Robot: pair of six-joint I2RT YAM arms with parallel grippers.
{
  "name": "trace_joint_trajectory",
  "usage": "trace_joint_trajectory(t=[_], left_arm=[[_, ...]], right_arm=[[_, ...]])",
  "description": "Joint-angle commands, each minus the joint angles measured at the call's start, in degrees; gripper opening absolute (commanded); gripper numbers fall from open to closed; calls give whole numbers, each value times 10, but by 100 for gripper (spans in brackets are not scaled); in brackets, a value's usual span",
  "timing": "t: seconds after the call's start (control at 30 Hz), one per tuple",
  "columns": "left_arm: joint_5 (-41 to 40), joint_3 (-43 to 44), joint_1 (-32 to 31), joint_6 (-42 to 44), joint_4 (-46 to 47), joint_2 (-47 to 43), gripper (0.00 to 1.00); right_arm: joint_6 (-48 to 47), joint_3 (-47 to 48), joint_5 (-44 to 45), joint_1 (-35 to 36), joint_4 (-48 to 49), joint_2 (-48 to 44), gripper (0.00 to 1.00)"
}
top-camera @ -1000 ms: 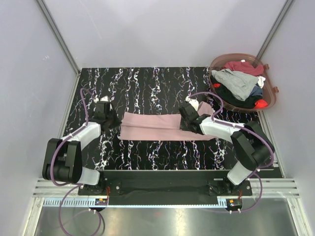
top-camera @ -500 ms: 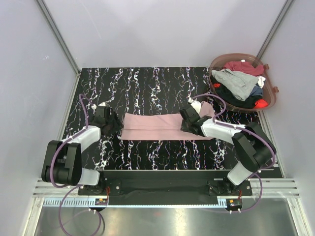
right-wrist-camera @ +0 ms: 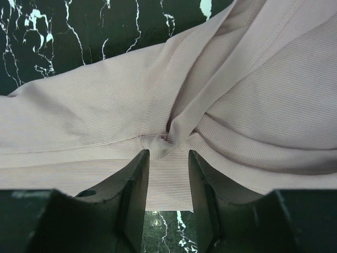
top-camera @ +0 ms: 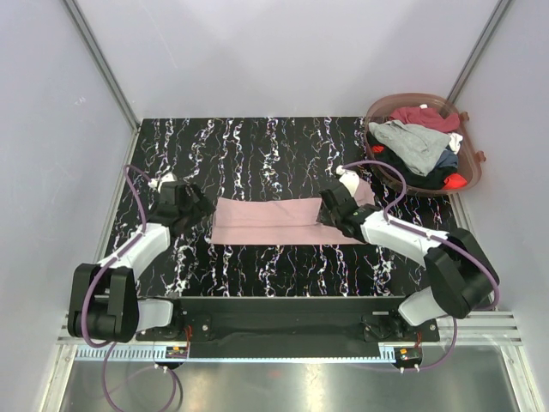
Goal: Fold and stack the tank tops
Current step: Fold the tank top
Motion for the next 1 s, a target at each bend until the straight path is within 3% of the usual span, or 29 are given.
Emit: trace_joint_trajectory(t=[0.0,0.27,0.5,0.73,0.8,0.87,0.9,0.93,0.97], left_arm=[[5,1,4,-19,28,1,99],[26,-4,3,-15,51,4,99],[77,30,-16,5,77,69,99],[97,54,-24,3,77,139,88],[103,57,-24,3,84,157,80],[109,61,-24,3,83,171,62],[108,61,-24,3,84,176,47],[107,61,-24,3,84,176,47],[107,56,-24,2,83,172,38]], right_arm=[[-2,-3,49,2,1,-28,43],[13,9,38,-53,-19,-29,48],[10,18,21,-72,-26,-32,60],[6,31,16,-83,-34,-35,61],[3,36,16,-83,-36,-37,61],[2,37,17,-85,-37,-40,61],[2,38,17,-86,-38,-41,62],[2,38,17,-86,-39,-42,62],[3,38,18,-87,-39,-43,61]])
